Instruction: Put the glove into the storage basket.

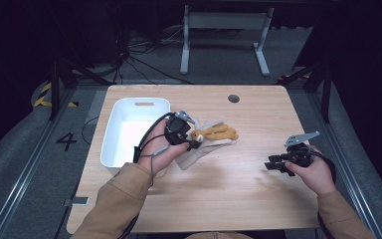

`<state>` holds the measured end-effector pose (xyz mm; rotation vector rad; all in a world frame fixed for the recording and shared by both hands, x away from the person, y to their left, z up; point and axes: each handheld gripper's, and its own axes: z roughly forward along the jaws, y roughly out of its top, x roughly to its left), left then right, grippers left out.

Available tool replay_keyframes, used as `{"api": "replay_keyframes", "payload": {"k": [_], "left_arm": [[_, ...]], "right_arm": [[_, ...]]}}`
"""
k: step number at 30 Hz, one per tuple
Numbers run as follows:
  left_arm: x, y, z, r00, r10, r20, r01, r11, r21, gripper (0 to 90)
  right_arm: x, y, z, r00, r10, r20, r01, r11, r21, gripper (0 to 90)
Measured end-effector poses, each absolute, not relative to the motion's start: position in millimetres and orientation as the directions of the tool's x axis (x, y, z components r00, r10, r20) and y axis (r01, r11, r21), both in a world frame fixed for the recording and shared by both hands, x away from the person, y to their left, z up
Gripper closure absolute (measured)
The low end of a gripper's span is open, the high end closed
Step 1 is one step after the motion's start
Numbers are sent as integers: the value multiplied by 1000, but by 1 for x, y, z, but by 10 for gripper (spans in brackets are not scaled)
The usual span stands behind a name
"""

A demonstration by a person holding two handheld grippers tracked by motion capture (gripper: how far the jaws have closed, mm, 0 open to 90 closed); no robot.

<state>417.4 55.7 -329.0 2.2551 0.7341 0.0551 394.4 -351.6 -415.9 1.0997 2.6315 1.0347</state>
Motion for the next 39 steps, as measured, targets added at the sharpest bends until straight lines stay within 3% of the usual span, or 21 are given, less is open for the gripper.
{"api": "replay_keyframes", "payload": {"k": [16,39], "left_arm": [[427,102,-298,781,605,-156,522,-495,695,781],[431,168,-302,618,769,-165,630,-359,688,777]], "right_arm": [[390,-354,-418,-725,669,162,601,501,623,609],[403,-339,-416,-754,636,164,576,520,631,605]]}}
